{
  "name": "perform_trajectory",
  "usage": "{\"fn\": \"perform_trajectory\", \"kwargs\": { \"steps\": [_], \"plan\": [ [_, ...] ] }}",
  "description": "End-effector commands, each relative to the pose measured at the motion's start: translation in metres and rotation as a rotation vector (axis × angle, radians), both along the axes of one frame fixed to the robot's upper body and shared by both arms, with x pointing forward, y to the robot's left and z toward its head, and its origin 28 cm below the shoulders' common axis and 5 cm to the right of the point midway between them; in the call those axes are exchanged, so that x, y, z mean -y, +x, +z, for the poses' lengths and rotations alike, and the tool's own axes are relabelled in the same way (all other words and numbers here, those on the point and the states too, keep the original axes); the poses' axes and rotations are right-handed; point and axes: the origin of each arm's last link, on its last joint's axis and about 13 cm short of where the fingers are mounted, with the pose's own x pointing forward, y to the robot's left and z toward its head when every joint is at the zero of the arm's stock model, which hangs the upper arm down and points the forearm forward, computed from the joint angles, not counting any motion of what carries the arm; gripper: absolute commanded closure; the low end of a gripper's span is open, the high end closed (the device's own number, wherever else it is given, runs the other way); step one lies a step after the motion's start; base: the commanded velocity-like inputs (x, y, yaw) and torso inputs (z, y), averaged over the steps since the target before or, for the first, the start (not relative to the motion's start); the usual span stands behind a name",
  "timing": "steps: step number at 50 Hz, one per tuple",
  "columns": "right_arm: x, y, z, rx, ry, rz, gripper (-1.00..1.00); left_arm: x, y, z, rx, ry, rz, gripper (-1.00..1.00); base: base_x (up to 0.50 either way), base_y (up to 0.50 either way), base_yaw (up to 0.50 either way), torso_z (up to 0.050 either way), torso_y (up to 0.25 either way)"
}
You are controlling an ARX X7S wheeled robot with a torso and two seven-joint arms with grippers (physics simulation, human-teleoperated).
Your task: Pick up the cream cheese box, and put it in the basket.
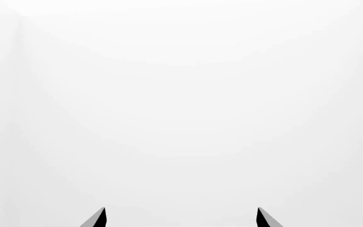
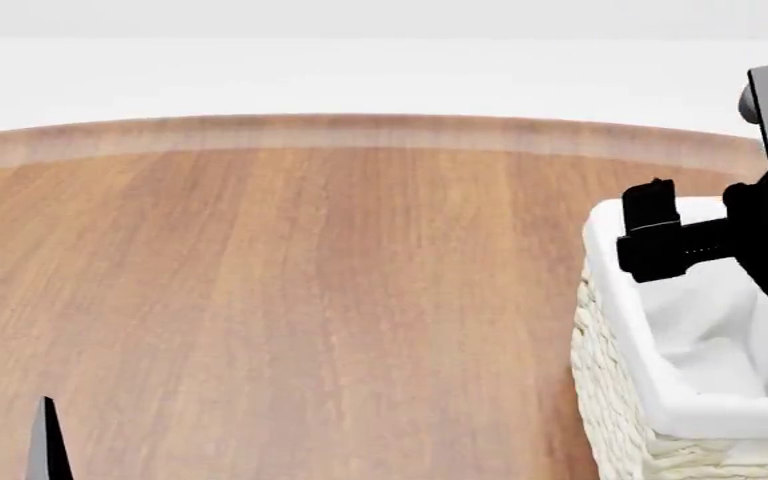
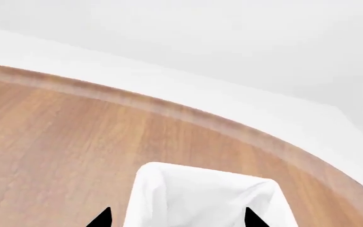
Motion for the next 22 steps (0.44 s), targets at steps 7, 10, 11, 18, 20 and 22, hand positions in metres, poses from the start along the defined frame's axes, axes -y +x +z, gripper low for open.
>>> {"fn": "perform_trajectory", "kwargs": {
  "steps": [7, 10, 11, 18, 20, 22],
  "plan": [
    [-0.056, -0.044, -0.045, 0.263, 0.006, 0.076, -1.00, 0.000, 0.000, -0.001, -0.001, -0.003, 0.004, -1.00, 0.00, 0.00, 0.00, 0.000, 0.000],
    [-0.068, -0.051, -0.053, 0.337, 0.020, 0.081, -1.00, -0.002, 0.002, 0.001, 0.001, -0.008, 0.014, -1.00, 0.00, 0.00, 0.00, 0.000, 0.000],
    [-0.071, -0.053, -0.054, 0.349, 0.028, 0.083, -1.00, -0.003, 0.002, 0.001, 0.001, -0.010, 0.016, -1.00, 0.00, 0.00, 0.00, 0.000, 0.000],
    [-0.098, -0.081, -0.072, 0.476, 0.056, 0.104, -1.00, -0.004, 0.002, 0.000, 0.001, -0.012, 0.022, -1.00, 0.00, 0.00, 0.00, 0.000, 0.000],
    [-0.102, -0.089, -0.070, 0.531, 0.065, 0.107, -1.00, -0.004, 0.002, 0.000, 0.000, -0.013, 0.023, -1.00, 0.00, 0.00, 0.00, 0.000, 0.000],
    [-0.106, -0.096, -0.070, 0.587, 0.034, 0.103, -1.00, -0.003, 0.003, -0.003, -0.004, -0.011, 0.020, -1.00, 0.00, 0.00, 0.00, 0.000, 0.000]
  ]
}}
